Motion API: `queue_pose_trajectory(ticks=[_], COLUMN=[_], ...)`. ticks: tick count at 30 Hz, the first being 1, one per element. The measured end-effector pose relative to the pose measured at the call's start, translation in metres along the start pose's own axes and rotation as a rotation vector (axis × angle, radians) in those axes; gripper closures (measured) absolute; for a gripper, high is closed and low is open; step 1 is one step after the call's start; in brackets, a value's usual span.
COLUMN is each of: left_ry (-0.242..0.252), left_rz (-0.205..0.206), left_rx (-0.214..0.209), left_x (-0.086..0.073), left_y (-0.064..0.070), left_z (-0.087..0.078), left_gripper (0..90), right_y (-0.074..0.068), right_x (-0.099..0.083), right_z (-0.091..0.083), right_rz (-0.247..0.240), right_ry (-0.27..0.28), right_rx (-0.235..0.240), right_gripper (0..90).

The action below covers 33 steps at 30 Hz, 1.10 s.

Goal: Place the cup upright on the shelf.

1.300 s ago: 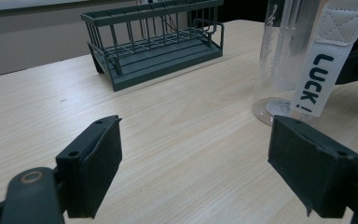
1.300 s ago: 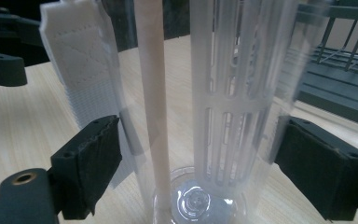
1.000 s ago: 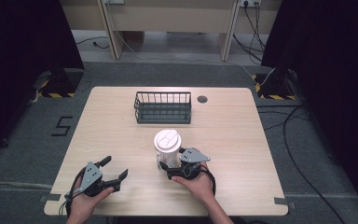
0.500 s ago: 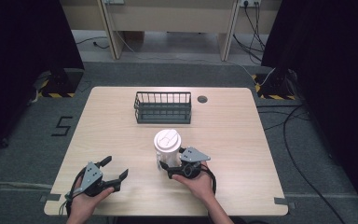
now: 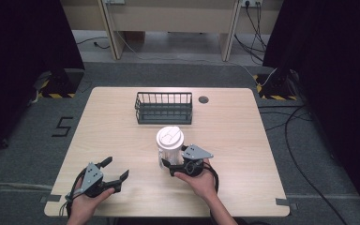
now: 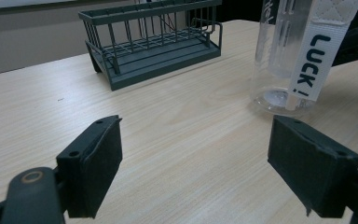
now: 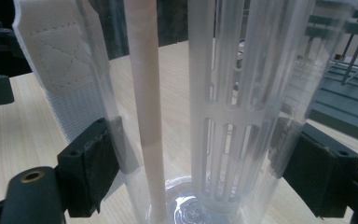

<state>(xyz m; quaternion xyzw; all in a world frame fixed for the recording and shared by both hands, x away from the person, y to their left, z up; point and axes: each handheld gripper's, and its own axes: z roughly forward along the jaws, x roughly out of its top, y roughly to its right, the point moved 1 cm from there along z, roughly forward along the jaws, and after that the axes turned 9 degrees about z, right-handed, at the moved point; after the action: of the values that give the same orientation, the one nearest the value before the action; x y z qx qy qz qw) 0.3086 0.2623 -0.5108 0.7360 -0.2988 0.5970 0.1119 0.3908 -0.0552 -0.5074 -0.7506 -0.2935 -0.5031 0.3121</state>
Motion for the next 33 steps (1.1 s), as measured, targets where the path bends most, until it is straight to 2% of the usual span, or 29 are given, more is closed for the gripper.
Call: queue_pose_trajectory(ticks=[33], left_ry=[0.001], left_rz=[-0.003], left_rx=[0.000], left_x=[0.000], left_y=[0.000], left_z=[0.000], left_gripper=[17.3], right_y=[0.015], right_x=[0.032], right_z=[0.002], right_rz=[-0.007], right_ry=[0.010], right_rx=[-0.062], right_gripper=[18.5])
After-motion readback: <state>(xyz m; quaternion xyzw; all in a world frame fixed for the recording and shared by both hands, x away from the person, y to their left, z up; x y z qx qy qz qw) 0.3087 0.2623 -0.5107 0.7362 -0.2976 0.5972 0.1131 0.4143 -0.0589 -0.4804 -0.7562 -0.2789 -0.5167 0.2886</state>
